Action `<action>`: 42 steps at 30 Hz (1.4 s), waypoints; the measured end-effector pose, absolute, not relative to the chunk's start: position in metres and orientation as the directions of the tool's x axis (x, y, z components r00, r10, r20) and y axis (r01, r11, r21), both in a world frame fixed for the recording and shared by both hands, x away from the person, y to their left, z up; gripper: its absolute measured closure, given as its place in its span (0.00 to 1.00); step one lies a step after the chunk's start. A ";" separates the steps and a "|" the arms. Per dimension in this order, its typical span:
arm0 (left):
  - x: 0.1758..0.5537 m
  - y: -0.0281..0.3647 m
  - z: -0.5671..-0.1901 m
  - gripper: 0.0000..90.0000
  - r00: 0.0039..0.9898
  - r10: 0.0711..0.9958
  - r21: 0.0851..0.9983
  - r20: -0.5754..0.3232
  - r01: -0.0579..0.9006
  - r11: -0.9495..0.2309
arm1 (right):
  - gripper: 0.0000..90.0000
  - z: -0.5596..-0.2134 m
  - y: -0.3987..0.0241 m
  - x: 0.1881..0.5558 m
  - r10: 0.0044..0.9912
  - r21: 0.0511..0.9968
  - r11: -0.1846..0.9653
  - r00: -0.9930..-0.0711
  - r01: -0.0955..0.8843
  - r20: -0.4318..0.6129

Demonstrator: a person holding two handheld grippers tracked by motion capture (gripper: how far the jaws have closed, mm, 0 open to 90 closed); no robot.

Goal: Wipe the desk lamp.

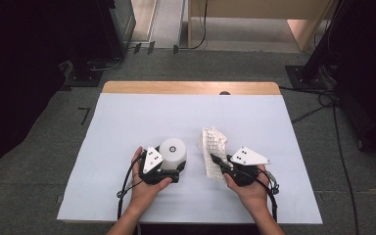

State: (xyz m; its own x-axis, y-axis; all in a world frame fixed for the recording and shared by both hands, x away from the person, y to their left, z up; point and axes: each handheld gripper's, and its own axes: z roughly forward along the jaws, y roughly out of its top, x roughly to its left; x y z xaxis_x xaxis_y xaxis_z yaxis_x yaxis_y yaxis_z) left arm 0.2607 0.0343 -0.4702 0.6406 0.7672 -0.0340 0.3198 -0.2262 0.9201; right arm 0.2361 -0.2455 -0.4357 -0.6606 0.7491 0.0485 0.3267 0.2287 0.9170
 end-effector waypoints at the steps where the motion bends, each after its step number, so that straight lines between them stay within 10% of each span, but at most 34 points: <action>1: 0.258 0.032 -0.470 0.06 0.616 0.787 0.921 -0.022 0.319 -0.223 | 0.89 -0.436 -0.245 0.236 0.748 0.917 0.231 -0.663 0.324 0.046; 12: 0.262 0.028 -0.473 0.09 0.583 0.812 0.910 -0.025 0.350 -0.224 | 0.89 -0.437 -0.239 0.234 0.732 0.916 0.240 -0.680 0.320 0.046; 21: 0.280 0.056 -0.464 0.09 0.794 0.517 0.905 -0.320 0.418 -0.083 | 0.89 -0.419 -0.231 0.222 0.668 0.945 0.238 -0.744 0.224 0.008; 25: 0.277 0.051 -0.460 0.09 0.858 0.403 0.910 -0.319 0.395 -0.122 | 0.89 -0.412 -0.224 0.215 0.640 0.952 0.250 -0.768 0.178 -0.024; 42: 0.278 0.054 -0.456 0.09 0.865 0.333 0.899 -0.376 0.427 -0.096 | 0.89 -0.427 -0.214 0.219 0.589 0.917 0.336 -0.808 0.214 -0.027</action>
